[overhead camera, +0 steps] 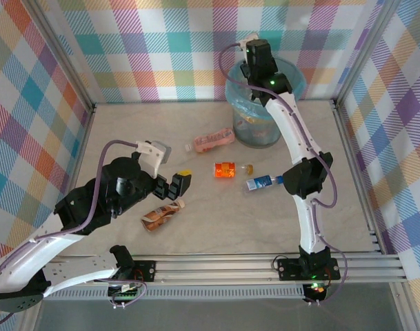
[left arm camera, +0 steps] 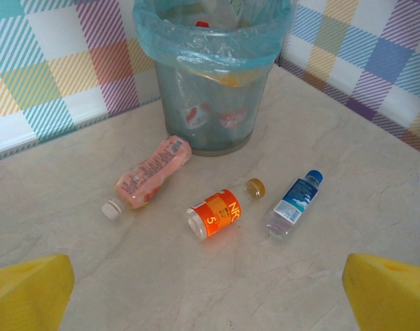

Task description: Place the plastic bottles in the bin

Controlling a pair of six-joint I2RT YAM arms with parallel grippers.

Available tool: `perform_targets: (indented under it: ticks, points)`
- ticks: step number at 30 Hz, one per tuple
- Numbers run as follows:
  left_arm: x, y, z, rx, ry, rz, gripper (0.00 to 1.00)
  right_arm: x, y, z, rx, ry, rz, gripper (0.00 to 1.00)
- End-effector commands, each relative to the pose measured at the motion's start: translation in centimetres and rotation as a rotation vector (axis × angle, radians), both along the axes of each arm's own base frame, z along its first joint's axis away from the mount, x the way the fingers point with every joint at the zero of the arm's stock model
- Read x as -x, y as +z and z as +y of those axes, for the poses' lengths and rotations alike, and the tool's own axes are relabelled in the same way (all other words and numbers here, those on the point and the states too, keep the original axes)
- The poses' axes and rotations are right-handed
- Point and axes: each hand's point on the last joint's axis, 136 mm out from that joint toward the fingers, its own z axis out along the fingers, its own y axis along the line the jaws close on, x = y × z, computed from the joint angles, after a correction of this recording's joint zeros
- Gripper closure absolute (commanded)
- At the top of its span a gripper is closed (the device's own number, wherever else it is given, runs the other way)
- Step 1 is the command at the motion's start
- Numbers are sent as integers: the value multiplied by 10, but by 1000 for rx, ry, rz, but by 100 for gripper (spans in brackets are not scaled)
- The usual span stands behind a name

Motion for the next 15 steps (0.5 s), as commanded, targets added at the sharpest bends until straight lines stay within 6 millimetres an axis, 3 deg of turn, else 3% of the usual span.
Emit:
perform_targets:
  ticks: [1, 8, 13, 15]
  points:
    - [-1, -3, 2, 4, 13, -3, 0, 2, 2, 2, -21, -27, -7, 71]
    - [4, -2, 9, 13, 8, -17, 0, -9, -8, -25, 89, -119, -6, 67]
    - [9, -9, 15, 2, 4, -7, 0, -15, -28, -44, 150, -180, 41, 64]
    - [9, -14, 16, 0, 6, -5, 0, -17, -37, -47, 137, -191, 60, 59]
